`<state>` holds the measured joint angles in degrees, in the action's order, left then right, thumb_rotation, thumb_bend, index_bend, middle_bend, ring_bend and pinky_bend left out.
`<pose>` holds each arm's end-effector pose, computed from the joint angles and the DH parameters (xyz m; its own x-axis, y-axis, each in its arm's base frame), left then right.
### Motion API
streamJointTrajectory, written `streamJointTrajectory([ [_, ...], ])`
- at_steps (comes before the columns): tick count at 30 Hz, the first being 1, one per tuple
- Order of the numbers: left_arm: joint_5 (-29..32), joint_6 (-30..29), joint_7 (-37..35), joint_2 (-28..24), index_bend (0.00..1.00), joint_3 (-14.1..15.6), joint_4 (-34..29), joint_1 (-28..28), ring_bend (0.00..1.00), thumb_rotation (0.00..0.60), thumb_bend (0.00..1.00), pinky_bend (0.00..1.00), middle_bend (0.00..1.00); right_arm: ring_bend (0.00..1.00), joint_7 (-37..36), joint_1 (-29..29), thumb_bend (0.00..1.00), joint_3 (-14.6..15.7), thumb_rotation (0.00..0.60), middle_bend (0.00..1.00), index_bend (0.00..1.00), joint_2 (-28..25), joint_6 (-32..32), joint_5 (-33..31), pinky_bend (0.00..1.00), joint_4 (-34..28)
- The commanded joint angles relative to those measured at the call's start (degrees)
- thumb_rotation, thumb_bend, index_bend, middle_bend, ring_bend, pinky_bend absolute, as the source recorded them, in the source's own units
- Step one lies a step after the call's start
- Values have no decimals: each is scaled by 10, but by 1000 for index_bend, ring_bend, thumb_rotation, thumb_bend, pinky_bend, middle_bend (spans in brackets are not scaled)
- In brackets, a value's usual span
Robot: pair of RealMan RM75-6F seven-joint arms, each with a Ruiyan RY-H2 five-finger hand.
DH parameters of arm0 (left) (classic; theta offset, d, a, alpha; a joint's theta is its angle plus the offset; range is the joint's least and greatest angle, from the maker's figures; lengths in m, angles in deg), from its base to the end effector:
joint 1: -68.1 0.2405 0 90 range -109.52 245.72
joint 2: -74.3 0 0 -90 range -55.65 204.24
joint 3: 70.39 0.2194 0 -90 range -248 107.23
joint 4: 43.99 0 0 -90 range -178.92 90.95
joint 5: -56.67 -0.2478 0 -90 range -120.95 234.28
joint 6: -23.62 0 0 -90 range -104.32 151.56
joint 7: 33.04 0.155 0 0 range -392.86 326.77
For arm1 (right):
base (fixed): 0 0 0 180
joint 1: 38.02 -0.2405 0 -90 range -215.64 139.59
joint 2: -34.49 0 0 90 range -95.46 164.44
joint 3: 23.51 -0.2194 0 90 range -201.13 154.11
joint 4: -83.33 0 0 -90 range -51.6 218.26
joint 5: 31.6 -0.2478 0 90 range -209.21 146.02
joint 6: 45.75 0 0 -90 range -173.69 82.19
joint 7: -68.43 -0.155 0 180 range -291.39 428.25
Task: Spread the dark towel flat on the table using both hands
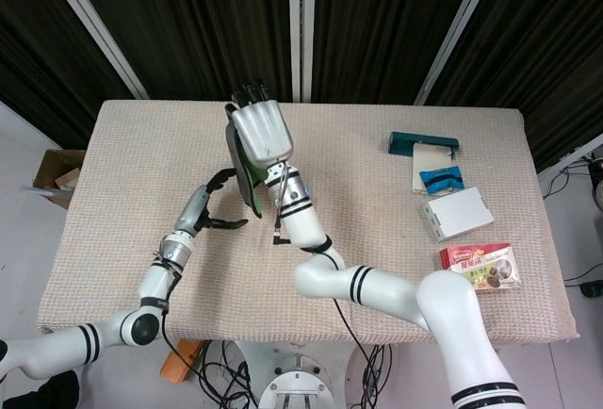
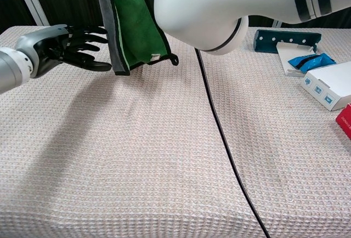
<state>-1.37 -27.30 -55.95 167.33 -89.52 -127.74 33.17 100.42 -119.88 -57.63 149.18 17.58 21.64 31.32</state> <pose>-0.1316 0.3440 -0.0605 -0.4826 0.3554 0.8005 0.8713 0.1016 0.4802 0.1458 -0.4182 -0.0532 0.2813 0.2165 0.9349 -0.8263 -0.4408 0.3507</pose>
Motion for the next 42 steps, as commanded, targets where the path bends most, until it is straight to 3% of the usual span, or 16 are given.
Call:
streamJointTrajectory([
  [1, 16, 10, 0, 9, 112, -14, -6, -10, 110, 600, 0, 138, 121, 175, 1, -9, 541, 1, 600, 325, 729, 12, 5, 3, 163, 20],
  [6, 30, 8, 6, 22, 106, -25, -8, -20, 110, 586, 0, 138, 121, 175, -1, -19, 541, 3, 600, 326, 727, 30, 11, 11, 163, 53],
  [15, 82, 3, 41, 56, 104, -40, 10, -41, 111, 493, 0, 146, 121, 175, -16, -32, 541, -5, 600, 326, 726, 49, 8, 13, 162, 88],
  [28, 162, -22, 99, 101, 126, -65, 59, -62, 132, 496, 0, 158, 138, 175, -34, -24, 541, 0, 600, 327, 726, 51, 9, 26, 162, 88],
  [31, 171, -30, 106, 108, 155, -71, 66, -62, 153, 530, 0, 161, 163, 174, -35, -20, 541, 4, 600, 328, 727, 50, 9, 30, 162, 85],
  [34, 180, -37, 107, 115, 196, -78, 74, -61, 178, 579, 46, 178, 198, 175, -35, -15, 541, 7, 600, 328, 726, 47, 11, 33, 162, 78],
  [38, 184, -32, 95, 118, 218, -85, 85, -55, 189, 574, 177, 186, 213, 175, -34, -9, 541, 6, 600, 329, 727, 44, 12, 32, 164, 71],
  [42, 185, -21, 82, 121, 218, -92, 86, -53, 189, 562, 190, 186, 214, 175, -32, -9, 541, 5, 600, 329, 726, 48, 9, 30, 165, 71],
])
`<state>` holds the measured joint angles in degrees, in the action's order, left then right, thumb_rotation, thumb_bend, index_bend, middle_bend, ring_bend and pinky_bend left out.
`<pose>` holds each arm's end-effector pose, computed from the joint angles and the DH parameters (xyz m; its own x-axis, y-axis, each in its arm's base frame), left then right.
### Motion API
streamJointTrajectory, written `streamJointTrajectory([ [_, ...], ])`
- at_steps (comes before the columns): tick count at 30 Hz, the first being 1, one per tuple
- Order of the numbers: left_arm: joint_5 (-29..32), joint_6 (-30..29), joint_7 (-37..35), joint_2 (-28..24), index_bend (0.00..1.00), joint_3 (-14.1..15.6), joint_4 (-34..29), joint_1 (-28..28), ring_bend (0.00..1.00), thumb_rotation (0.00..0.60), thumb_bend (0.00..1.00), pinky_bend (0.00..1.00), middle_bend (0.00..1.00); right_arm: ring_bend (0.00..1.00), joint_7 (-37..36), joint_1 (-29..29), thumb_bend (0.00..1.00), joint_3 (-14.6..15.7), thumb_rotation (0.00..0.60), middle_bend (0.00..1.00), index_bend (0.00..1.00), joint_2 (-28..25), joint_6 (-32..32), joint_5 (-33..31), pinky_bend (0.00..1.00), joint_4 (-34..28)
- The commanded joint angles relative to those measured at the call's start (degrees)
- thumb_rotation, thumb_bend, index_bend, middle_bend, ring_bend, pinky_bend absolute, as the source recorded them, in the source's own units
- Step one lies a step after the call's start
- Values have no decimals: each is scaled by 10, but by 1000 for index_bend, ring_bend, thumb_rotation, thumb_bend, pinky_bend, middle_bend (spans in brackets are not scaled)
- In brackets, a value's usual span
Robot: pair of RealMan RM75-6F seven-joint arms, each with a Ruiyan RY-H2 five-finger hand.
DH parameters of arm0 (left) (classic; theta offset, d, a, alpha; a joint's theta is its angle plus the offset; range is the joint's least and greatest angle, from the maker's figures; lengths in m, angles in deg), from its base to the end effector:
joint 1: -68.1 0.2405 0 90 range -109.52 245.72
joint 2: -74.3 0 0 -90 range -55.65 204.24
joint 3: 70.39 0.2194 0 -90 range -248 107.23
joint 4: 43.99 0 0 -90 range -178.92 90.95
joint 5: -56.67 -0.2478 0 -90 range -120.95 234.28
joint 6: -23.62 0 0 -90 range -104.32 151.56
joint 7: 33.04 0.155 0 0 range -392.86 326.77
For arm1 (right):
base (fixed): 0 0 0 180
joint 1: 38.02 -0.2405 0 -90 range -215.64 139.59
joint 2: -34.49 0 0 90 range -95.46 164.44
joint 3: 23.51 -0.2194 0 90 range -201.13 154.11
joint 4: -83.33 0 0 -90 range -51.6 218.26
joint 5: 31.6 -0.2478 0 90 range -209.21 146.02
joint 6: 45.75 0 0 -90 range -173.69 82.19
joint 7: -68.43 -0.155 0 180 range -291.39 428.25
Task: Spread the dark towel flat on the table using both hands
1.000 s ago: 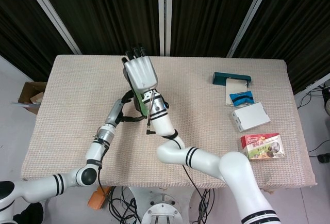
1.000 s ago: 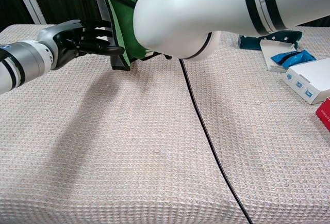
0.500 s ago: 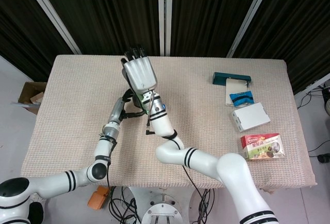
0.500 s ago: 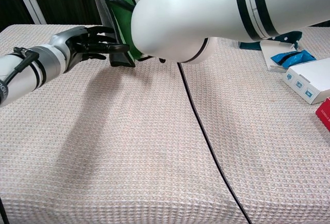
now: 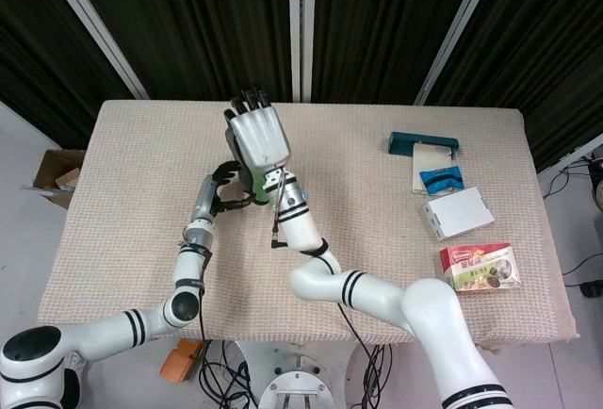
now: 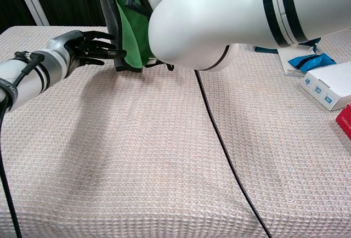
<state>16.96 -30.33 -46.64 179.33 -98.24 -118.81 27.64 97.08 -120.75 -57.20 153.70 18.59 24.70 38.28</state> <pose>-0.1121 0.3740 -0.0853 -0.6146 0.1781 0.7685 0.7809 0.2757 0.5606 0.1382 -0.4176 -0.0677 0.2801 0.2394 0.9296 -0.8242 -0.4365 0.3608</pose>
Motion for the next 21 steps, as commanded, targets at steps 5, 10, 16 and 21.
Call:
streamJointTrajectory([
  [5, -6, 13, -10, 3, 229, -8, -10, 1, 189, 521, 180, 187, 218, 174, -4, -9, 541, -7, 600, 329, 727, 15, -3, -4, 165, 15],
  [10, -2, 13, -4, 8, 335, -13, -11, -6, 217, 516, 180, 188, 262, 175, -9, -14, 541, -14, 600, 330, 727, 22, -3, -6, 165, 26],
  [16, 5, 2, 7, 18, 561, -18, -2, -10, 324, 600, 255, 209, 448, 175, -12, -8, 541, -11, 600, 330, 726, 18, 2, -1, 165, 21],
  [21, -11, -5, 0, 16, 666, -15, -1, -1, 415, 600, 443, 211, 580, 175, -19, 9, 542, -8, 600, 328, 726, 3, 8, 4, 165, -8],
])
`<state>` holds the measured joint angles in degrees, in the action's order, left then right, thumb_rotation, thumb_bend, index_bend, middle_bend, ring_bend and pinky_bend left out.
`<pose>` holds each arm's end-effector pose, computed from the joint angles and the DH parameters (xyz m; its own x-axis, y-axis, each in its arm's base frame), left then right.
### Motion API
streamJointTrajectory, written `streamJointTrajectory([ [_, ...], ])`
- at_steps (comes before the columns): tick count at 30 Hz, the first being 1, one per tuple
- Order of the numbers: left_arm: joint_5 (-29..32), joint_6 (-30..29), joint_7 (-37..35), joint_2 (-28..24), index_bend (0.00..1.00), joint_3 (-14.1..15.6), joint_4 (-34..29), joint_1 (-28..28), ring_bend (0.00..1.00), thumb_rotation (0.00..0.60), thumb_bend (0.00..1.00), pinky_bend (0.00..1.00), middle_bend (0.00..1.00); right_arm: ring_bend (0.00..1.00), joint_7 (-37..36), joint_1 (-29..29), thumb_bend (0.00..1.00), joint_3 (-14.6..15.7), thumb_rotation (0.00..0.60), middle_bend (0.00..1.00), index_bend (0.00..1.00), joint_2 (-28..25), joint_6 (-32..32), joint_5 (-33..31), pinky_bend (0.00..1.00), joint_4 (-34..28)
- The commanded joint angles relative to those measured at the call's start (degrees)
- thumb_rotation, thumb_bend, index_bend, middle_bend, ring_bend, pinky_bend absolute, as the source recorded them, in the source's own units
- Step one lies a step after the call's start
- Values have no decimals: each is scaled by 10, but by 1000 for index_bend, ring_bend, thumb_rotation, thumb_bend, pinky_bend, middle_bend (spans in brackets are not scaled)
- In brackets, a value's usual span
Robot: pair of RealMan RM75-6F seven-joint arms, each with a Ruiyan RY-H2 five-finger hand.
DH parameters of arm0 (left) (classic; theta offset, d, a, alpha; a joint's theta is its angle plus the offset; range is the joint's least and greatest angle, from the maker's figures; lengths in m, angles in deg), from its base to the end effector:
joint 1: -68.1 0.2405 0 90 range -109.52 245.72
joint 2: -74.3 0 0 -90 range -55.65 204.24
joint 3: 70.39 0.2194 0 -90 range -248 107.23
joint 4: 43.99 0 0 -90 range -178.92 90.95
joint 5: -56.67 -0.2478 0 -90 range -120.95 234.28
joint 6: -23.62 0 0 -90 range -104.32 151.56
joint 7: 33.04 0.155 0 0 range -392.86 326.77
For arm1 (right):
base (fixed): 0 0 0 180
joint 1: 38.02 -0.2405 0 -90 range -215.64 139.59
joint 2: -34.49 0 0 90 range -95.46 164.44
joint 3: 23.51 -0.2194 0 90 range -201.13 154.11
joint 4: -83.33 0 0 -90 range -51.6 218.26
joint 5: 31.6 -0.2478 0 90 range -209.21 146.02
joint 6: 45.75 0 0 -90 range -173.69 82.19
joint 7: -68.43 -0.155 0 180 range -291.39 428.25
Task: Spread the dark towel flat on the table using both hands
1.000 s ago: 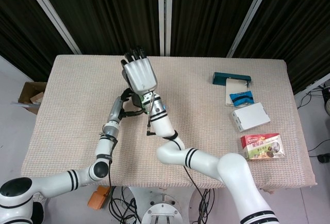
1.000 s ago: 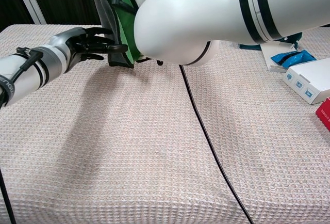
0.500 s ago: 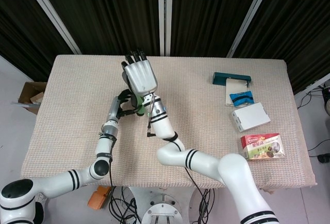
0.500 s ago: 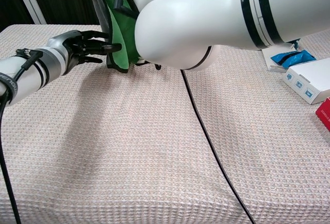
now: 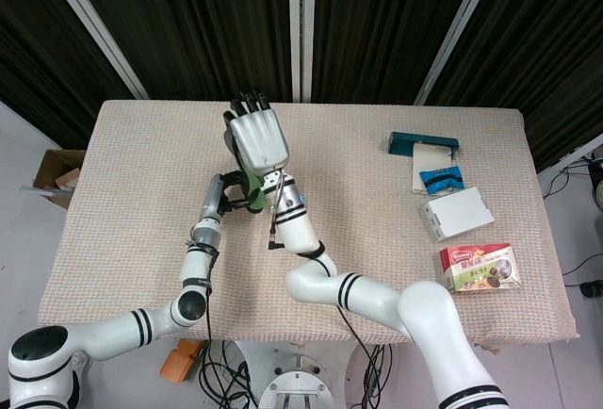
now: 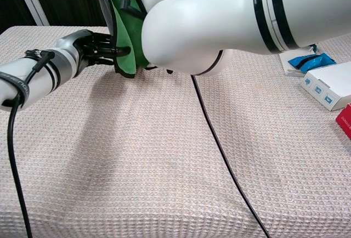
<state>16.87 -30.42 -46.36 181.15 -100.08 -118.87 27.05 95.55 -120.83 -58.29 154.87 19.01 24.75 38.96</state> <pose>-0.0966 0.3750 -0.0887 -0.6437 0.1781 0.7443 0.7593 0.2704 0.5919 0.1384 -0.4159 -0.0702 0.2445 0.2220 0.9439 -0.8434 -0.4317 0.3200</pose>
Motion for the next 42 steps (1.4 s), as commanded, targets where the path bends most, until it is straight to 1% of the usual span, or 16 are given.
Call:
streamJointTrajectory([
  [1, -16, -6, -2, -5, 675, 6, -2, 7, 417, 600, 465, 211, 590, 175, -5, 15, 541, 5, 600, 328, 726, -13, 7, 6, 165, -23],
  [3, -28, -7, 1, -15, 686, 13, -7, 13, 419, 600, 494, 212, 606, 175, -7, 28, 541, 10, 600, 327, 726, -24, 12, 10, 166, -44],
  [6, -53, -4, 16, -47, 690, 33, -25, 26, 424, 600, 510, 212, 618, 175, -8, 57, 541, 26, 600, 327, 726, -50, 25, 24, 166, -91],
  [9, -84, -12, 37, -90, 690, 52, -52, 42, 423, 600, 510, 212, 613, 174, -8, 92, 541, 44, 600, 327, 725, -86, 38, 37, 166, -154],
  [13, -133, -40, 58, -154, 690, 68, -101, 66, 424, 600, 509, 212, 604, 174, -9, 145, 541, 66, 600, 327, 723, -146, 52, 51, 174, -254],
  [16, -168, -58, 69, -198, 690, 73, -133, 79, 423, 600, 507, 212, 599, 174, -7, 175, 541, 77, 600, 328, 721, -185, 56, 55, 180, -310],
  [19, -187, -70, 84, -229, 690, 70, -148, 80, 423, 600, 504, 212, 596, 174, -7, 191, 541, 73, 600, 327, 720, -208, 50, 42, 186, -335],
  [21, -185, -69, 97, -240, 690, 63, -146, 73, 423, 600, 501, 211, 596, 174, -12, 192, 541, 65, 600, 327, 719, -214, 42, 31, 186, -334],
  [23, -172, -60, 107, -247, 690, 49, -135, 59, 423, 600, 499, 210, 597, 174, -23, 187, 541, 52, 600, 326, 718, -219, 25, 17, 185, -322],
  [27, -138, -48, 112, -251, 690, 13, -100, 30, 424, 600, 497, 209, 601, 174, -51, 170, 541, 30, 600, 324, 717, -222, -5, 4, 183, -278],
  [30, -115, -62, 112, -245, 690, -17, -62, 9, 424, 600, 497, 206, 603, 174, -92, 160, 541, 18, 600, 325, 717, -223, -18, 12, 181, -239],
  [33, -117, -89, 104, -242, 690, -33, -41, 4, 424, 600, 498, 205, 603, 174, -137, 164, 542, 20, 600, 327, 718, -227, -22, 28, 181, -221],
  [35, -135, -110, 101, -244, 689, -28, -39, 10, 424, 600, 498, 205, 603, 174, -173, 172, 541, 28, 600, 329, 718, -233, -25, 46, 181, -219],
  [37, -165, -140, 99, -242, 689, -11, -38, 21, 424, 600, 497, 205, 602, 174, -211, 184, 541, 45, 600, 333, 718, -241, -26, 72, 181, -216],
  [39, -194, -163, 96, -238, 689, 12, -38, 34, 424, 600, 497, 205, 601, 174, -244, 196, 541, 64, 600, 336, 718, -250, -32, 95, 181, -220],
  [42, -248, -197, 96, -224, 686, 58, -29, 54, 424, 600, 495, 204, 597, 174, -289, 218, 541, 105, 600, 337, 717, -267, -44, 134, 181, -237],
])
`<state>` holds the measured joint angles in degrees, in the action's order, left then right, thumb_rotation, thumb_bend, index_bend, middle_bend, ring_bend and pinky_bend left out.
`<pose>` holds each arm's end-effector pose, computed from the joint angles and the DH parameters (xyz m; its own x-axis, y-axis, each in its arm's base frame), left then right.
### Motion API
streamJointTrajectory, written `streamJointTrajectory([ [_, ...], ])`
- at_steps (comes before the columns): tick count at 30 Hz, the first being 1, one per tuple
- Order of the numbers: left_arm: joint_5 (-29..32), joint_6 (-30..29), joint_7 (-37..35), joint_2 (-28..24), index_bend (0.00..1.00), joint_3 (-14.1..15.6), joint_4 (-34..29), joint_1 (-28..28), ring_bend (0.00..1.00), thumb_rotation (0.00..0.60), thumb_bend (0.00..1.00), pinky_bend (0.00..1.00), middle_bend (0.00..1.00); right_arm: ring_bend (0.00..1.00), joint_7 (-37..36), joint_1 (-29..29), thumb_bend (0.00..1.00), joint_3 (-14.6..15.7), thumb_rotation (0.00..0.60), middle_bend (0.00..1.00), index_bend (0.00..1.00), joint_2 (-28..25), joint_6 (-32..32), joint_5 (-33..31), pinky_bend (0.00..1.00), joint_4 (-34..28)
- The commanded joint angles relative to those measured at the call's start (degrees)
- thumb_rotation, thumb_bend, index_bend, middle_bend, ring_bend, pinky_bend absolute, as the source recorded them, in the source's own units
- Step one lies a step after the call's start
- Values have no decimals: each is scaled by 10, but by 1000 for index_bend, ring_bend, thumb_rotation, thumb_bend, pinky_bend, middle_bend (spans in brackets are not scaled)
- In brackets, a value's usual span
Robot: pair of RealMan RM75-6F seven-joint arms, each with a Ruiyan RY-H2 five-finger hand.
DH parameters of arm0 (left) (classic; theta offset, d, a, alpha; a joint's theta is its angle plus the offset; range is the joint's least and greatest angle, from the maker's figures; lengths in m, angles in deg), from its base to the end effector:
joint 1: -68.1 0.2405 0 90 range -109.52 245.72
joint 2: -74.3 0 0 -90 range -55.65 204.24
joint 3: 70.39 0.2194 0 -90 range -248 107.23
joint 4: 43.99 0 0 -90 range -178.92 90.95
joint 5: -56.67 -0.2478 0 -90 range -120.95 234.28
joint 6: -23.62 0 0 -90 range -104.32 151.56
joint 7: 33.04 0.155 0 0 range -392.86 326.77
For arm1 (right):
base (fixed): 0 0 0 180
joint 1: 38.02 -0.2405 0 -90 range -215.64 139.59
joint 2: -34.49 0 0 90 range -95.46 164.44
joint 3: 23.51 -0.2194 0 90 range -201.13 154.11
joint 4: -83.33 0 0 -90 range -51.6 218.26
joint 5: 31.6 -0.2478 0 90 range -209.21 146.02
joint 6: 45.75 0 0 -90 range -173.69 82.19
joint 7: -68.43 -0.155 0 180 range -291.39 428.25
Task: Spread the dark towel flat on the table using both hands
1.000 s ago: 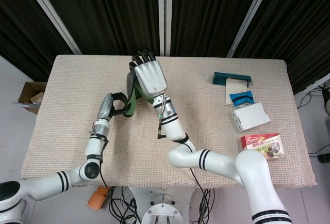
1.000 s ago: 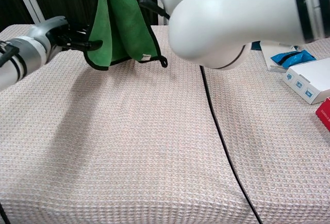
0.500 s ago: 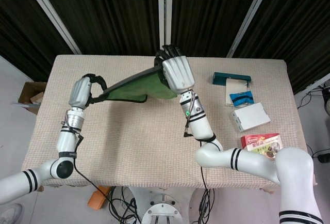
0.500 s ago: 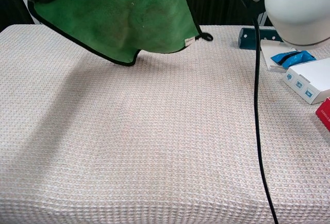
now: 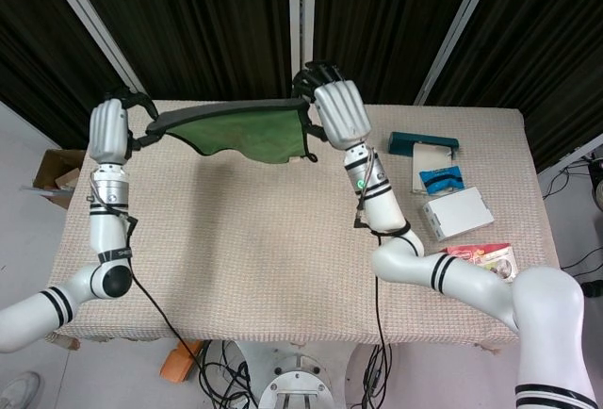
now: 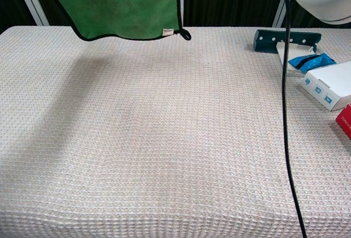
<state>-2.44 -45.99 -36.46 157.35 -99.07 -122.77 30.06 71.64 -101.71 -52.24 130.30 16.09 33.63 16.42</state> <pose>-0.1418 0.4214 0.0972 -0.0810 -0.2248 0.9710 0.9915 -0.1181 0.0553 0.0477 -0.4449 0.0216 0.0300 0.1083 0.9937 -0.8557 -0.5110 0.0815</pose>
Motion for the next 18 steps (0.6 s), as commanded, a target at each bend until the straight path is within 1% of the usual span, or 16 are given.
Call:
streamJointTrajectory([
  [1, -75, -52, -3, 22, 685, 68, 15, 31, 424, 600, 495, 204, 596, 174, -62, 36, 540, 61, 600, 336, 717, -26, -17, 60, 181, -20],
  [3, -107, -68, 4, 35, 683, 100, 26, 42, 423, 600, 494, 202, 595, 174, -76, 50, 540, 88, 600, 336, 716, -35, -22, 80, 181, -34],
  [4, -131, -81, 12, 45, 682, 123, 37, 48, 423, 600, 493, 201, 594, 174, -81, 59, 540, 106, 600, 337, 715, -42, -24, 94, 181, -44],
  [9, -219, -104, 40, 71, 681, 213, 65, 73, 422, 600, 493, 196, 588, 174, -105, 95, 540, 164, 600, 338, 714, -69, -21, 140, 181, -90],
  [13, -261, -115, 43, 80, 681, 257, 68, 91, 422, 600, 493, 195, 583, 174, -101, 113, 540, 200, 600, 338, 713, -88, -20, 174, 181, -125],
  [15, -279, -122, 47, 81, 681, 272, 65, 99, 422, 600, 492, 195, 583, 174, -97, 120, 540, 214, 600, 336, 712, -97, -19, 188, 181, -143],
  [18, -296, -126, 59, 78, 680, 286, 55, 107, 421, 600, 482, 194, 580, 174, -88, 126, 540, 227, 600, 336, 711, -106, -21, 200, 181, -163],
])
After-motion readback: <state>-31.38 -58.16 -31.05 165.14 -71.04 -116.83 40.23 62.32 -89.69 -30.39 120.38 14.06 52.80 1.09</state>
